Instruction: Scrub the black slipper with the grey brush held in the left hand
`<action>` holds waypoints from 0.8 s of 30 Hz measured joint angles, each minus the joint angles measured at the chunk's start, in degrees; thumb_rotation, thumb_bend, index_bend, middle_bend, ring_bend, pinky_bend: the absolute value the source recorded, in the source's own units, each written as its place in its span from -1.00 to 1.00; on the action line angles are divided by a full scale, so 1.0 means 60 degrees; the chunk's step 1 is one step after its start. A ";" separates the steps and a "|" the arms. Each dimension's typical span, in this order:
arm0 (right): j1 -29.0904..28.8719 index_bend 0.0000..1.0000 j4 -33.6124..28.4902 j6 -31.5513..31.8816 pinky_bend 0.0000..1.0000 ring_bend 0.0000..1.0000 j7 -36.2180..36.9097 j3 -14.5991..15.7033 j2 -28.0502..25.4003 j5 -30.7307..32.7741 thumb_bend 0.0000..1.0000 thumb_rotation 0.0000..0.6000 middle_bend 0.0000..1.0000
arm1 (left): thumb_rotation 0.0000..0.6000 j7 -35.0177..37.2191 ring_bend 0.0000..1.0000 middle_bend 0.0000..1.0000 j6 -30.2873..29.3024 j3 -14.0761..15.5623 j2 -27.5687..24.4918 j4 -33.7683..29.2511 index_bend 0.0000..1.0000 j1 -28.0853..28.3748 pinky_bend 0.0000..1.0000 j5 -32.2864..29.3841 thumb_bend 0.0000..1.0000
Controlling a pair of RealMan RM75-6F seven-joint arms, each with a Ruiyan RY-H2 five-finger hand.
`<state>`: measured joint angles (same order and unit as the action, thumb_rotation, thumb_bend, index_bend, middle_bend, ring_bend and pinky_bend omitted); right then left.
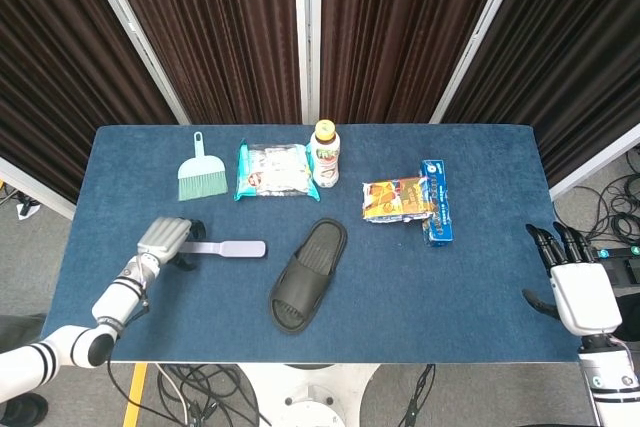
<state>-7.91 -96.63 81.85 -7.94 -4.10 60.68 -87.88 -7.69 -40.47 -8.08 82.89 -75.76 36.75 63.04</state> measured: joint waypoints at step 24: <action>0.0086 -0.92 0.0364 0.0069 -0.84 -0.94 0.0372 0.0085 0.0148 0.0124 -0.87 1.00 -0.68 | 1.00 -0.0956 0.13 0.35 0.0736 0.0489 0.0055 -0.0342 0.20 0.0860 0.16 -0.1758 -0.67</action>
<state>-7.39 -94.45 82.26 -5.70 -3.58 61.57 -87.14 -13.42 -36.05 -5.15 83.22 -77.81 41.91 52.50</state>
